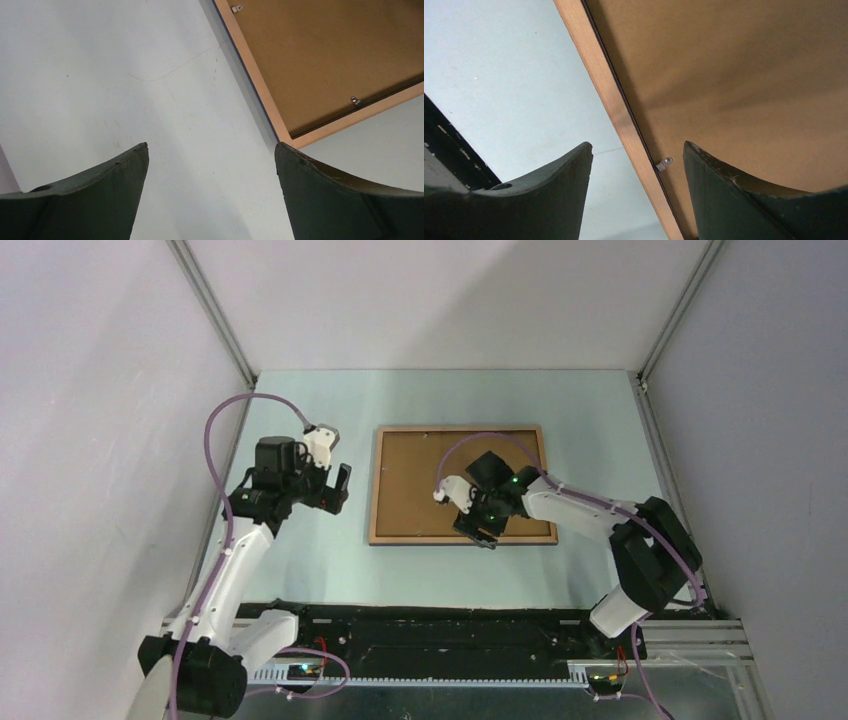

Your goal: Put the photo into the frame

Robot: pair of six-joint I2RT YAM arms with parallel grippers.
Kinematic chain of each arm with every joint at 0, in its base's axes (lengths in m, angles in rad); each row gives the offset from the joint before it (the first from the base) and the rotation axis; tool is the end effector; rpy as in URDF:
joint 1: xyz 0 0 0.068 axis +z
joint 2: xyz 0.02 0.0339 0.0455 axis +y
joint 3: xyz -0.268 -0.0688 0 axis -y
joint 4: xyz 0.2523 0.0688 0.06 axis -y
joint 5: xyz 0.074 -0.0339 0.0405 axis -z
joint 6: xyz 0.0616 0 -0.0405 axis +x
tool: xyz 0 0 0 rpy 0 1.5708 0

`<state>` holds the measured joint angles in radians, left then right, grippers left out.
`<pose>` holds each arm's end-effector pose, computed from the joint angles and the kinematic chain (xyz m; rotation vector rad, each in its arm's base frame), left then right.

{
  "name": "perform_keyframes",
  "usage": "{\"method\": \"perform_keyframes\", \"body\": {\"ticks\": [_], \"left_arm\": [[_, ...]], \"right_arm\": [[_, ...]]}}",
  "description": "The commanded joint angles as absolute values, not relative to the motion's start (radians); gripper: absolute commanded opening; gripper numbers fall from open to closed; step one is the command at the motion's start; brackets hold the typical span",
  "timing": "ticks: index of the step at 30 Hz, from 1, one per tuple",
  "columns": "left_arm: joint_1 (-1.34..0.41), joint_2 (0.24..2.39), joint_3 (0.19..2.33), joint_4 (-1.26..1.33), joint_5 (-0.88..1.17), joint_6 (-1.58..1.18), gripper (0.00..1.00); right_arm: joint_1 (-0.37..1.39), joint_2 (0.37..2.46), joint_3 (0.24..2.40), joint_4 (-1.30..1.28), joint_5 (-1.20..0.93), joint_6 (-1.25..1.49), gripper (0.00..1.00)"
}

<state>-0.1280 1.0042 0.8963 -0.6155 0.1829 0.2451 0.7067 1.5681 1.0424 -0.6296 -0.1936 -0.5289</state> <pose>0.2310 -0.0410 0.2830 0.5160 2.2249 -0.1487 0.2371 0.2180 0.1838 -1.6258 2.1915 0.3149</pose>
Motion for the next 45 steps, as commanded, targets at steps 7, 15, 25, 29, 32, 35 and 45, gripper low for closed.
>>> {"method": "perform_keyframes", "body": {"ticks": [7,15,25,29,32,35,45], "left_arm": [[-0.126,0.953,0.869,-0.595,0.148,0.256,1.0],[-0.127,0.955,0.868,-0.597,0.145,0.25,1.0],[-0.126,0.966,0.865,-0.597,0.151,0.248,1.0],[-0.126,0.964,0.863,-0.597,0.163,0.249,1.0],[-0.126,0.959,0.864,-0.596,0.176,0.25,1.0],[-0.127,0.955,0.862,-0.595,0.204,0.259,1.0],[-0.134,0.92,0.888,-0.594,0.34,0.344,1.0]], "right_arm": [[0.796,1.641,1.041,-0.585,-0.093,-0.541,0.66],[0.801,1.655,1.017,-0.58,-0.075,-0.543,0.61],[0.799,1.665,0.995,-0.581,-0.078,-0.539,0.56],[0.799,1.681,0.996,-0.58,-0.083,-0.539,0.52],[0.799,1.694,0.995,-0.581,-0.087,-0.535,0.42],[0.798,1.696,0.995,-0.584,-0.092,-0.536,0.25],[0.794,1.629,1.077,-0.667,-0.129,-0.571,0.0]]}}
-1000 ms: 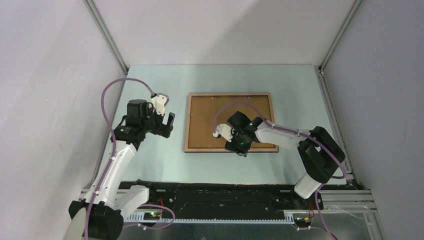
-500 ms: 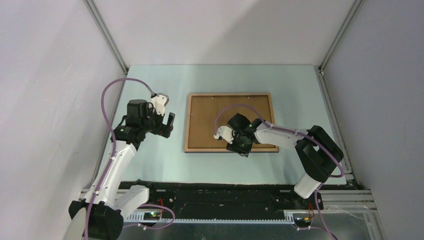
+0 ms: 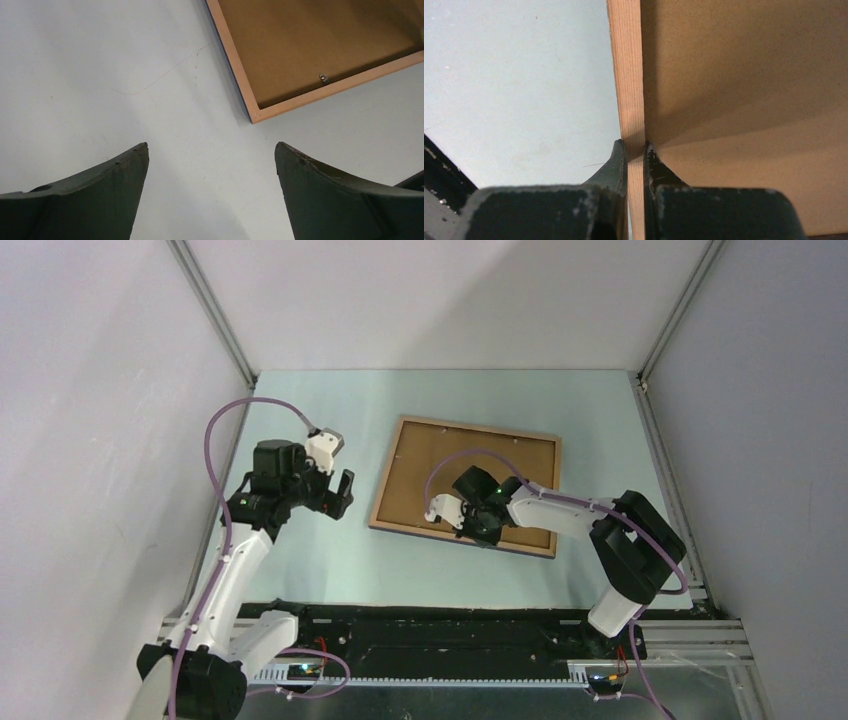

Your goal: Put the photo into the frame

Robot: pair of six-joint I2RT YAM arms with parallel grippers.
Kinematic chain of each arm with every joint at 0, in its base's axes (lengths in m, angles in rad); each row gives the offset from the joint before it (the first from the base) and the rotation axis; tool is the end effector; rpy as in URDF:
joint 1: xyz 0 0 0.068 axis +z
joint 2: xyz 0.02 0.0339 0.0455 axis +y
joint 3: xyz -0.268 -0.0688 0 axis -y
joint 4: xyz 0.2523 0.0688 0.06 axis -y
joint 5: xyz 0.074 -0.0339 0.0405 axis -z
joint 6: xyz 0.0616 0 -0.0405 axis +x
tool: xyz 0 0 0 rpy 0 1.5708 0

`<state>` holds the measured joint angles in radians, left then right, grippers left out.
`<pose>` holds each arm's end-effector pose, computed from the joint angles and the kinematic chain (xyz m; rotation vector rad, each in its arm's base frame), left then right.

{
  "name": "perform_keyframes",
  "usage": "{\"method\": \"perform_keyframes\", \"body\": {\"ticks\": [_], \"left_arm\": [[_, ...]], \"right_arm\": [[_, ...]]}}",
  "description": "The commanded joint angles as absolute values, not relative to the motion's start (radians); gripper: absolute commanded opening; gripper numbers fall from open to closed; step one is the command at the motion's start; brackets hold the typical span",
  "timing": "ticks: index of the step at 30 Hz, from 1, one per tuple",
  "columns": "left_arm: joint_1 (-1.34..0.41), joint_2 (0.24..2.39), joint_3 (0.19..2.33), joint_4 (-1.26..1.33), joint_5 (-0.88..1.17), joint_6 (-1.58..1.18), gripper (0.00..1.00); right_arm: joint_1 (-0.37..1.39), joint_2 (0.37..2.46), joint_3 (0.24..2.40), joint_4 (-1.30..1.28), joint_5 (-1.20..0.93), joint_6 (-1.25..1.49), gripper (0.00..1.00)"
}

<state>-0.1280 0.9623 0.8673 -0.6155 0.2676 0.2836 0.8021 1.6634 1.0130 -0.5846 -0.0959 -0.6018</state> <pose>0.2209 -0.0448 0.2822 0.5975 2.1802 -0.2223 0.2227 0.2388 0.1476 -1.8329 2.1320 0.1819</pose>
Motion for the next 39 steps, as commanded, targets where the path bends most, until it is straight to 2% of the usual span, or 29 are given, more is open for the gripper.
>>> {"method": "perform_keyframes", "body": {"ticks": [1,8,14,19,26,31,39], "left_arm": [[-0.141,0.912,0.893,-0.594,0.342,0.349,1.0],[-0.245,0.823,0.912,-0.594,0.323,0.459,1.0],[-0.446,0.805,0.946,-0.595,0.124,0.578,1.0],[-0.642,0.867,0.975,-0.595,-0.073,0.681,1.0],[-0.841,0.949,0.948,-0.594,-0.115,0.81,1.0],[-0.9,1.079,0.993,-0.579,-0.136,0.834,0.98],[-0.941,1.244,1.086,-0.549,-0.146,0.871,0.9]], "right_arm": [[0.793,1.626,1.089,-0.683,-0.135,-0.58,0.0],[0.774,1.602,1.23,-0.839,-0.213,-0.619,0.0],[0.739,1.613,1.359,-0.956,-0.298,-0.63,0.0],[0.711,1.635,1.462,-1.053,-0.362,-0.629,0.0],[0.661,1.663,1.589,-1.159,-0.47,-0.614,0.0],[0.636,1.684,1.673,-1.232,-0.543,-0.615,0.0],[0.582,1.719,1.774,-1.354,-0.637,-0.634,0.0]]}}
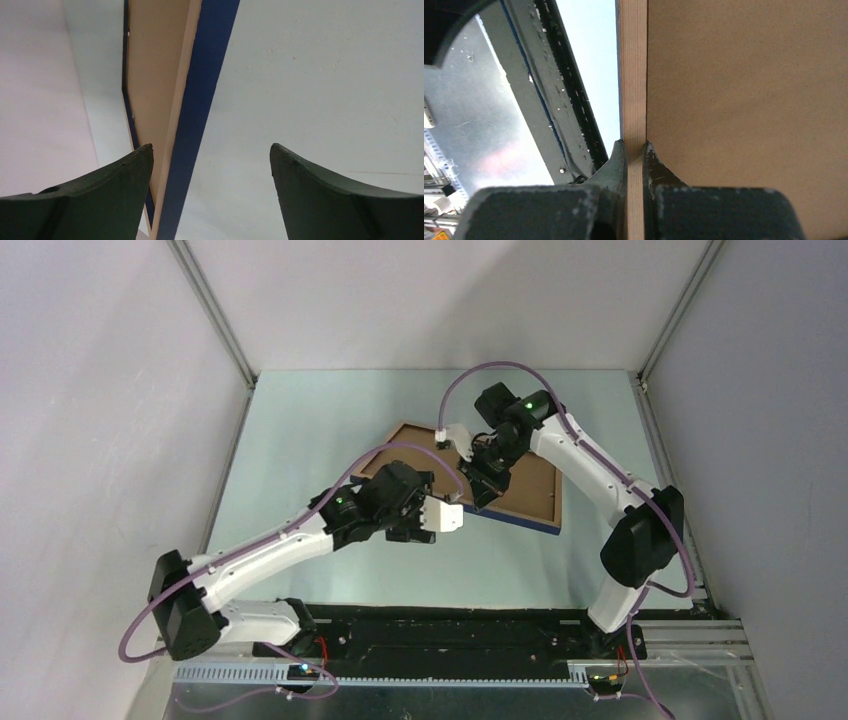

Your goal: Put the photo into the frame

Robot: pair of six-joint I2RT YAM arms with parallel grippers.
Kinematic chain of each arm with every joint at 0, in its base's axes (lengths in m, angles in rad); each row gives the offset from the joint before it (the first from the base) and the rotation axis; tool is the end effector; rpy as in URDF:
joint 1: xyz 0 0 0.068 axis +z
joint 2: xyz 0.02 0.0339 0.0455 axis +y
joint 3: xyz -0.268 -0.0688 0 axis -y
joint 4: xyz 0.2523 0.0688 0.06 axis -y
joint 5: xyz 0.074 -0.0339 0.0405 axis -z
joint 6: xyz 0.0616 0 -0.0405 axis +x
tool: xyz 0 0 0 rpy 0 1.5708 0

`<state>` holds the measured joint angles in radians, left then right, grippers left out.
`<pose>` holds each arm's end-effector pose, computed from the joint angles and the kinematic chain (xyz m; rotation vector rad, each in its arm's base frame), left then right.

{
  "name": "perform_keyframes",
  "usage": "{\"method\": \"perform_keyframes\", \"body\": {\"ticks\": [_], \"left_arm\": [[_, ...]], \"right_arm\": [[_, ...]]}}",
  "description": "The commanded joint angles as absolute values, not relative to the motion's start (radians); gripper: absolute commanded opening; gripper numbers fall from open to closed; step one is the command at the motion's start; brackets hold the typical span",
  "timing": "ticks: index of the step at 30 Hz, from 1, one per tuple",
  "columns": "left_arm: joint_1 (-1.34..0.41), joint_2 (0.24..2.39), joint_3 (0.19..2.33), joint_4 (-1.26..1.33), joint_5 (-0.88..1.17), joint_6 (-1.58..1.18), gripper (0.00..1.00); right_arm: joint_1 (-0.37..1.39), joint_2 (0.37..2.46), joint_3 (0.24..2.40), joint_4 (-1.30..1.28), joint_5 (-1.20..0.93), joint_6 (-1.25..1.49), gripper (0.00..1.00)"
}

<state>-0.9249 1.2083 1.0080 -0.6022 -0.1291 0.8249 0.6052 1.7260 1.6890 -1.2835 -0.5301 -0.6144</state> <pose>0.1737 -0.2173 0.2755 1.7765 1.5645 0.1050 0.2679 0.2232 0.3057 -1.6792 2.2369 0.7571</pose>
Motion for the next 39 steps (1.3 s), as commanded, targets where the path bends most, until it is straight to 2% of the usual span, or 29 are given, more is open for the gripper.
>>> {"method": "perform_keyframes", "body": {"ticks": [1,15,24,28,30,34,39], "left_arm": [[-0.944,1.255,1.095,-0.549,-0.146,0.874,0.88],[-0.976,1.407,1.212,-0.55,-0.155,0.878,0.62],[-0.979,1.402,1.232,-0.561,-0.163,0.867,0.33],[-0.982,1.395,1.241,-0.593,-0.159,0.859,0.15],[-0.983,1.392,1.247,-0.608,-0.15,0.852,0.02],[-0.983,1.372,1.268,-0.64,-0.132,0.829,0.0],[-0.983,1.322,1.308,-0.679,-0.087,0.786,0.0]], "right_arm": [[0.579,1.719,1.781,-1.365,-0.642,-0.636,0.0],[0.512,1.728,1.813,-1.443,-0.712,-0.665,0.0],[0.491,1.71,1.807,-1.437,-0.708,-0.655,0.01],[0.477,1.691,1.811,-1.413,-0.698,-0.62,0.08],[0.469,1.664,1.801,-1.388,-0.694,-0.602,0.17],[0.45,1.595,1.758,-1.324,-0.674,-0.56,0.41],[0.407,1.488,1.714,-1.235,-0.635,-0.484,0.6]]}}
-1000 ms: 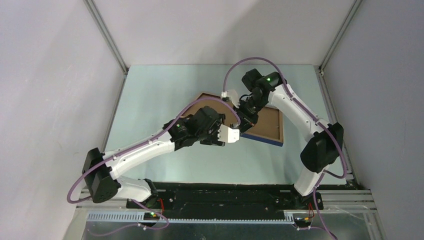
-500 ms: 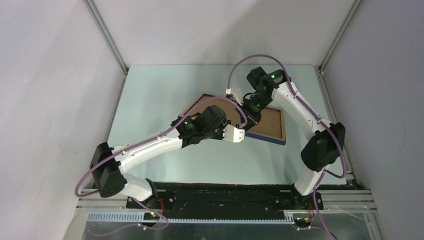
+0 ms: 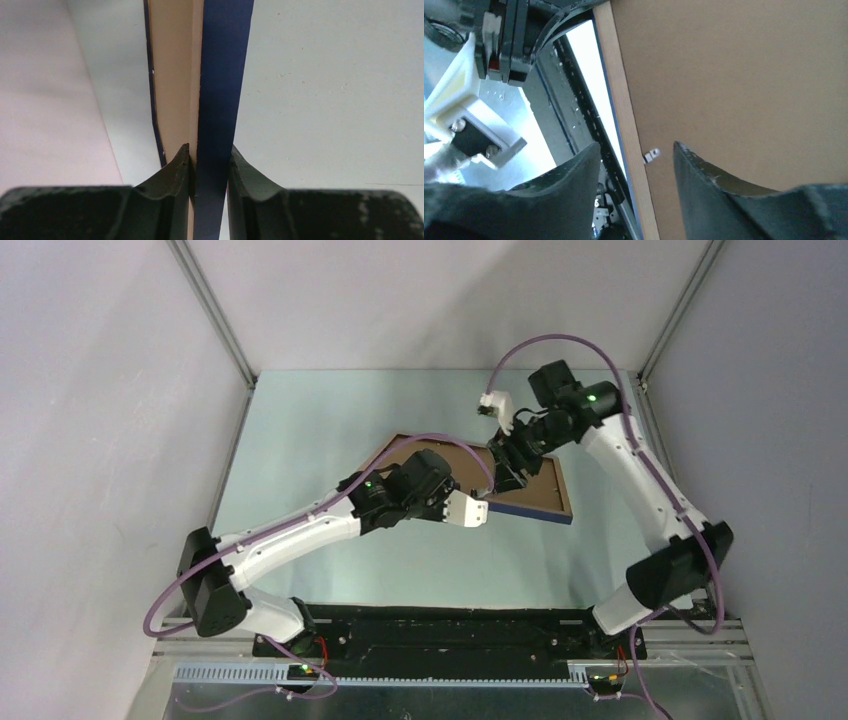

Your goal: Put the photo into the frame

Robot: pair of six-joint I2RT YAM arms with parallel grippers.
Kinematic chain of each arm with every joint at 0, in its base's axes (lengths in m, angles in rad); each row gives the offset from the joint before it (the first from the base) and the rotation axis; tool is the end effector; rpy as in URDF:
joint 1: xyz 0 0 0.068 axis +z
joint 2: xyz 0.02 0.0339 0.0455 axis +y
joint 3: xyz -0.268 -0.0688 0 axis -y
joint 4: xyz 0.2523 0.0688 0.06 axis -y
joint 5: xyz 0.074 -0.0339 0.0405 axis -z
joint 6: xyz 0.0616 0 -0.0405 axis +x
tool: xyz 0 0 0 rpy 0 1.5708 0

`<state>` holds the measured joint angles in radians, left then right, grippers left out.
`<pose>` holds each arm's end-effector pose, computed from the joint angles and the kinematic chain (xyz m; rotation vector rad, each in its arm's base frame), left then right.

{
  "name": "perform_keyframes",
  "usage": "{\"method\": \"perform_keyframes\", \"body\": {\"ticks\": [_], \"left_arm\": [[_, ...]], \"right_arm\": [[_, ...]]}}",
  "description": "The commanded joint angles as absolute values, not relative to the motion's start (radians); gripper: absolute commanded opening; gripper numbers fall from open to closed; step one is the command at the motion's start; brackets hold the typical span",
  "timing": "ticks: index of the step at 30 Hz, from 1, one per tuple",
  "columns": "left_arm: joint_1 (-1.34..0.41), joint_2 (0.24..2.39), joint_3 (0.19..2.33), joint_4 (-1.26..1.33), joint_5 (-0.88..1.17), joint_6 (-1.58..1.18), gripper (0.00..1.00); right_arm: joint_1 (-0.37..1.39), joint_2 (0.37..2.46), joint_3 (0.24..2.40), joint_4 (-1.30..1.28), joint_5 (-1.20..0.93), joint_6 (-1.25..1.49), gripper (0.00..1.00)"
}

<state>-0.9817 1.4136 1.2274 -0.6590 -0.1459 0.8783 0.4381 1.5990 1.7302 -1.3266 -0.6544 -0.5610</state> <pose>0.1889 -0.2666 0.2895 1.8897 1.4926 0.1285 0.2692 0.1675 0.3596 -1.3961 2.2075 0.8526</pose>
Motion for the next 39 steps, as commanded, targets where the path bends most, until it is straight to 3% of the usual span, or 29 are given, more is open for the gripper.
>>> {"method": "perform_keyframes", "body": {"ticks": [1,12,19,39], "left_arm": [[-0.983,1.315,1.313,-0.689,-0.081,0.781,0.0],[-0.973,1.231,1.426,-0.768,-0.01,0.712,0.0],[-0.937,1.231,1.527,-0.853,0.081,0.693,0.0],[-0.858,1.257,1.61,-0.942,0.197,0.692,0.0]], "right_arm": [[0.393,1.451,1.7,-1.205,-0.63,-0.474,0.65],[0.353,1.179,1.562,-1.07,-0.619,-0.416,0.99],[0.381,1.092,1.555,-1.079,-0.618,-0.47,1.0],[0.647,1.208,1.581,-1.096,-0.207,-0.659,0.97]]}}
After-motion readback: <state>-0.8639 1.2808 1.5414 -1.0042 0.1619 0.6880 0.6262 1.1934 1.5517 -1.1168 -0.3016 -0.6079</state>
